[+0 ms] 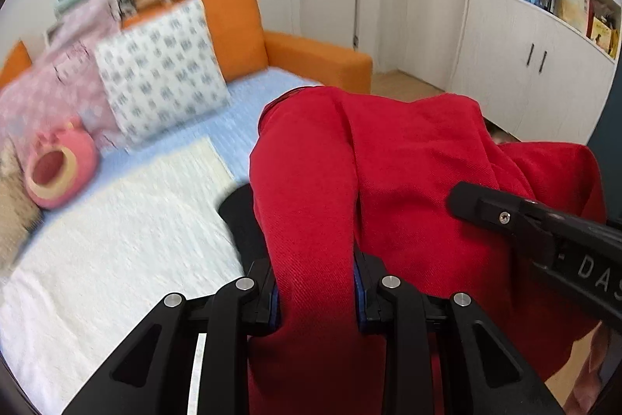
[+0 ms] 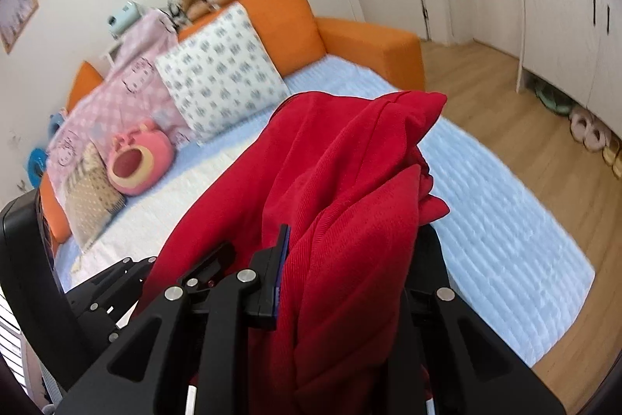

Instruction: Fold large clothes

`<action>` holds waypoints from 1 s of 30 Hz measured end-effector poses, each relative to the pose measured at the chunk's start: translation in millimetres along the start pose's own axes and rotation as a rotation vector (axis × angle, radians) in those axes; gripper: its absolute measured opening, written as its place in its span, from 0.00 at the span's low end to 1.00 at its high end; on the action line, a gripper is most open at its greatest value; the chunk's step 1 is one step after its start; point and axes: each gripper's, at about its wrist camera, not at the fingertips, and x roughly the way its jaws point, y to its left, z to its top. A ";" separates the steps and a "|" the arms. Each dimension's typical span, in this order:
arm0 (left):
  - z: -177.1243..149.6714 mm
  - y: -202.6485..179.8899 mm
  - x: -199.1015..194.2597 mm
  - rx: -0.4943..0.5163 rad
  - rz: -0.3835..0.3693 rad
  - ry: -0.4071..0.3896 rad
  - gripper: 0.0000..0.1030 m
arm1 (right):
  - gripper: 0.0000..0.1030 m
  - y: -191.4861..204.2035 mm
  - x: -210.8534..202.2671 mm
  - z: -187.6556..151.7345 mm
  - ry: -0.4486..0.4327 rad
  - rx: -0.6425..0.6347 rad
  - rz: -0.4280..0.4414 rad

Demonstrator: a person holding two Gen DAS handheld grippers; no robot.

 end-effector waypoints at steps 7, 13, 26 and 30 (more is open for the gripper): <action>-33.3 10.8 30.0 -0.033 -0.061 0.066 0.34 | 0.19 -52.0 30.2 -49.8 0.062 0.049 -0.041; -49.8 41.8 54.3 -0.134 -0.199 0.133 0.50 | 0.23 -83.0 43.5 -80.1 0.071 0.097 -0.010; -69.8 109.8 64.4 -0.272 -0.381 0.209 0.78 | 0.78 -107.9 0.2 -82.4 0.052 0.077 -0.165; -36.0 97.5 18.6 -0.197 -0.352 0.118 0.76 | 0.79 -95.5 -26.9 -65.4 -0.004 0.042 -0.152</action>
